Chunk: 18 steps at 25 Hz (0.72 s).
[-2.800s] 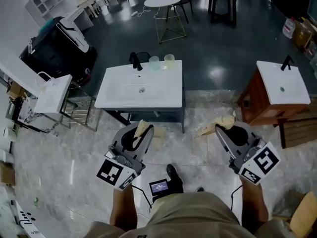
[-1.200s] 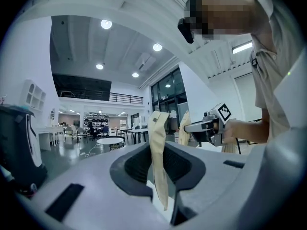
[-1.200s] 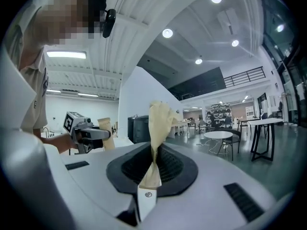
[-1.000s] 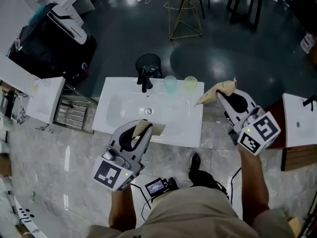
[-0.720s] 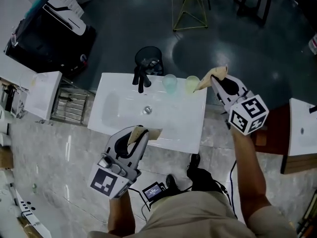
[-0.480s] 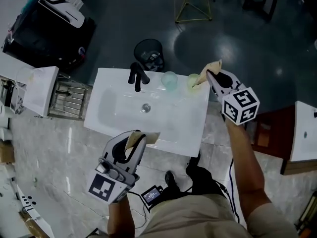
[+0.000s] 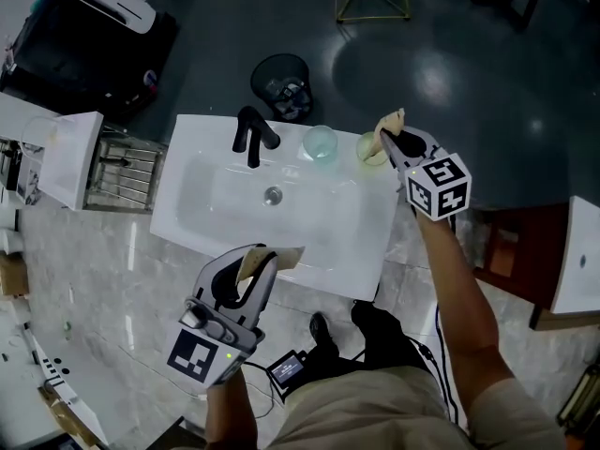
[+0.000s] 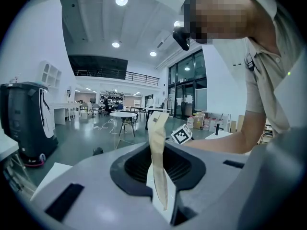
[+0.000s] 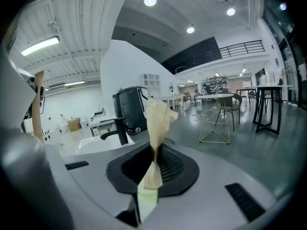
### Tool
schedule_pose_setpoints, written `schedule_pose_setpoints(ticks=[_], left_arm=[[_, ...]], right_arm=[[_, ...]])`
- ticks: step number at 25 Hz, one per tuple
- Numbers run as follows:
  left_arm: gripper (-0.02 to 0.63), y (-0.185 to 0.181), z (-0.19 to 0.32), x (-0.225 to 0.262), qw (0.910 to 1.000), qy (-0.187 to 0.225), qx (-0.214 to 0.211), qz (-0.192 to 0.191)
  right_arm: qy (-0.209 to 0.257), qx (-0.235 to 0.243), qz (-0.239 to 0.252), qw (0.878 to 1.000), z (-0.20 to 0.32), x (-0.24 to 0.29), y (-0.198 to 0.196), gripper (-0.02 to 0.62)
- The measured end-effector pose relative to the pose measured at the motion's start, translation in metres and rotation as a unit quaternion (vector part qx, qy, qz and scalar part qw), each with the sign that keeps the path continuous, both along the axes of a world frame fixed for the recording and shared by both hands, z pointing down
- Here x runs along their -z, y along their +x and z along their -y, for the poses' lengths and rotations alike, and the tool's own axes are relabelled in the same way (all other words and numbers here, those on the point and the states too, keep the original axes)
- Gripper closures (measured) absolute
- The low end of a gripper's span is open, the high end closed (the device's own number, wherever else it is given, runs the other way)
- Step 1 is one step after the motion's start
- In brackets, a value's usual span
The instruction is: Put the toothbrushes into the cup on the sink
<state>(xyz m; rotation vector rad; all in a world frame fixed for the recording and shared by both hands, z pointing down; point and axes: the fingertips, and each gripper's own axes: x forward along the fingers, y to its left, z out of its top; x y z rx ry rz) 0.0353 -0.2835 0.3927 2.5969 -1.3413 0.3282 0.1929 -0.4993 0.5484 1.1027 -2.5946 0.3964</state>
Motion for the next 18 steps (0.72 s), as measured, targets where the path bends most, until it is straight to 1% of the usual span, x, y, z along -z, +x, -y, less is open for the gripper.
schedule_pose_setpoints(ticks=[5, 8, 13, 15, 18], left_arm=[[0.541, 0.001, 0.011, -0.007, 1.0, -0.002, 0.002, -0.001], [0.541, 0.001, 0.016, -0.009, 1.0, -0.003, 0.002, 0.001], [0.541, 0.001, 0.024, -0.004, 1.0, -0.001, 0.001, 0.005], [0.541, 0.002, 0.028, 0.0, 1.0, 0.002, 0.001, 0.009], [0.541, 0.004, 0.035, 0.01, 0.9998, 0.009, 0.002, 0.015]], right_arm=[[-0.026, 0.016, -0.005, 1.0, 0.002, -0.025, -0.009, 0.571], [-0.027, 0.02, -0.003, 0.999, 0.001, -0.028, -0.011, 0.561], [-0.014, 0.006, -0.003, 1.0, 0.005, -0.021, -0.008, 0.446], [-0.005, 0.0, 0.0, 1.0, 0.006, -0.013, -0.005, 0.434], [0.015, -0.012, 0.012, 1.0, 0.003, 0.011, 0.004, 0.433]])
